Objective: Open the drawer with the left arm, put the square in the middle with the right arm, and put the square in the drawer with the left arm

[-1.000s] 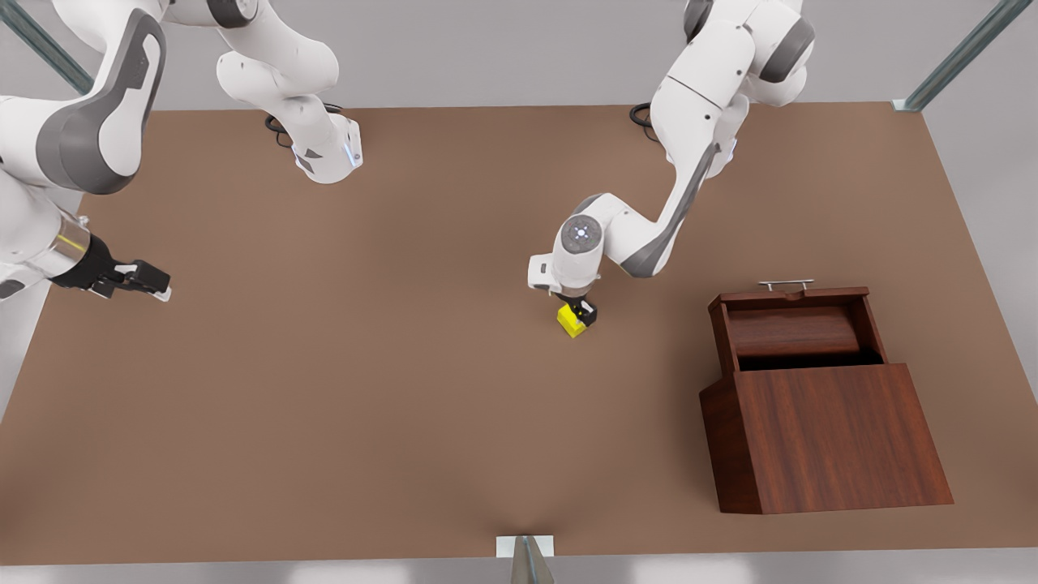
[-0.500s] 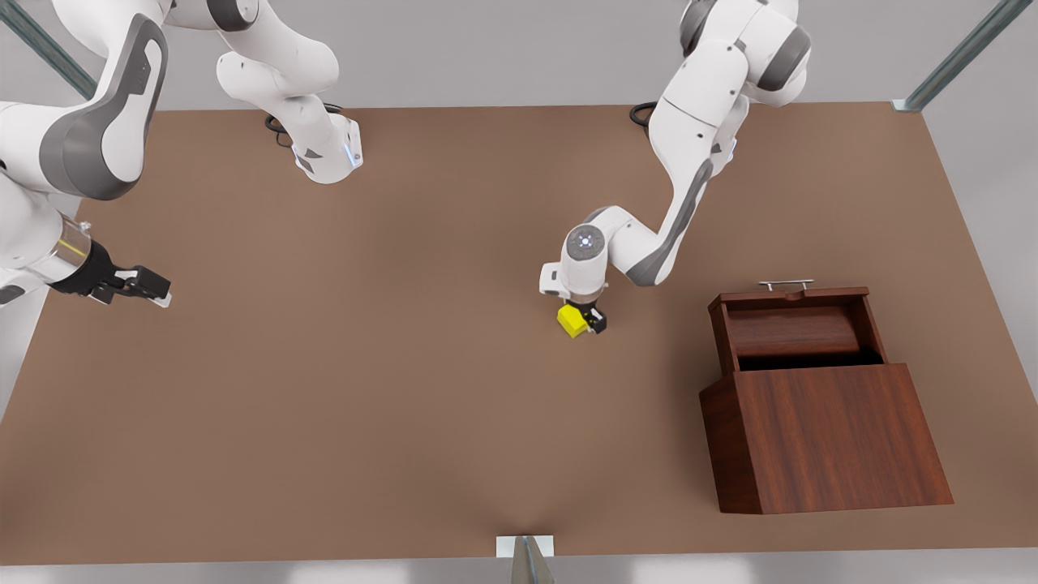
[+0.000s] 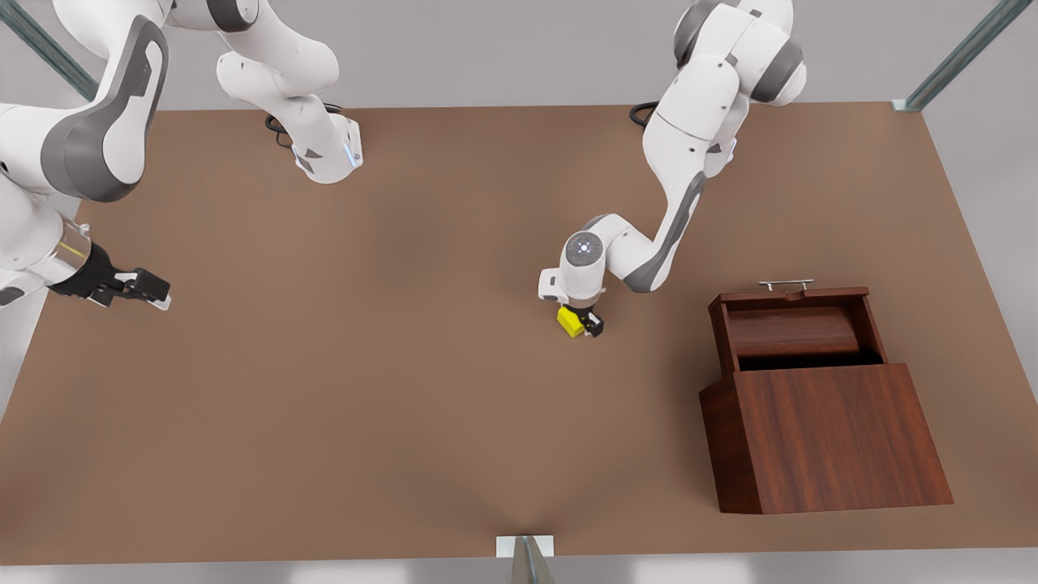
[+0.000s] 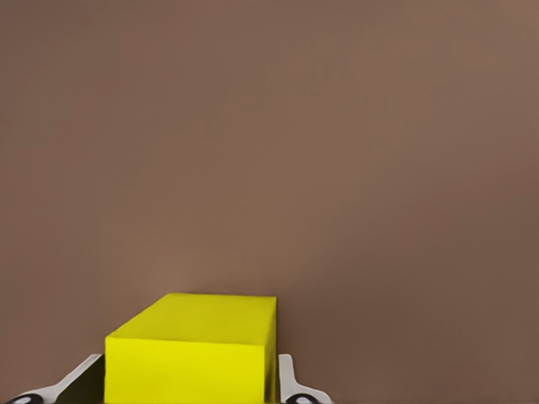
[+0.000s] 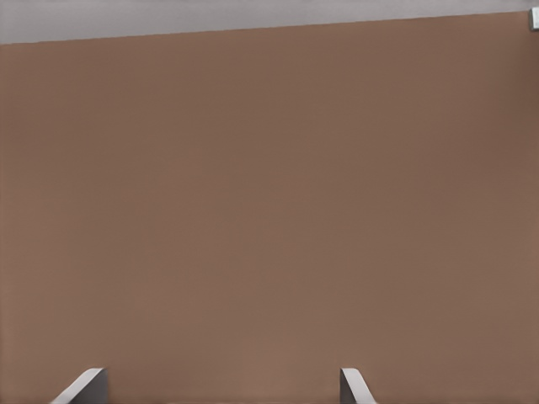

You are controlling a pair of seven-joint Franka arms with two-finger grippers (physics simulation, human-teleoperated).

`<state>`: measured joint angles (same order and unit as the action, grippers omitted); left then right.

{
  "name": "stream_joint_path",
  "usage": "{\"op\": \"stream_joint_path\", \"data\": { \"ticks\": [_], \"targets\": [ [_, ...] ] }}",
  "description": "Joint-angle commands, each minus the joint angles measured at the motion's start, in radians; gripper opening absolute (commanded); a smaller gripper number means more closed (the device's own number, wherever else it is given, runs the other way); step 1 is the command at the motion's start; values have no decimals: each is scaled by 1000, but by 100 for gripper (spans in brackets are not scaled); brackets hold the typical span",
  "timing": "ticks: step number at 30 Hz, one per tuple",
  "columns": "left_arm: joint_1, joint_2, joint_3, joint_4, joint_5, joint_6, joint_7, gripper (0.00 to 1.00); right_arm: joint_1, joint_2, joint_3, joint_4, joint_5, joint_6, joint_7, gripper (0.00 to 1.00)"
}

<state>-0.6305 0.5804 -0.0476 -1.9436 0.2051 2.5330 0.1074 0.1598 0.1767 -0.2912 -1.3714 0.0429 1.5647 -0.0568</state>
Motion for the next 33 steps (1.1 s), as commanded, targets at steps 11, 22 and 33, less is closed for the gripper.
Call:
{"op": "stream_joint_path", "data": {
  "ticks": [11,22,33],
  "targets": [
    [0,-1,0,0,0,7,-6,68,0,0,0,0,-2,6,0,100],
    [8,-379,140,-2,-75,-424,241,68,0,1,0,5,-2,6,0,100],
    [15,-432,561,12,-164,-510,948,68,0,1,0,5,0,6,0,100]
  ]
}}
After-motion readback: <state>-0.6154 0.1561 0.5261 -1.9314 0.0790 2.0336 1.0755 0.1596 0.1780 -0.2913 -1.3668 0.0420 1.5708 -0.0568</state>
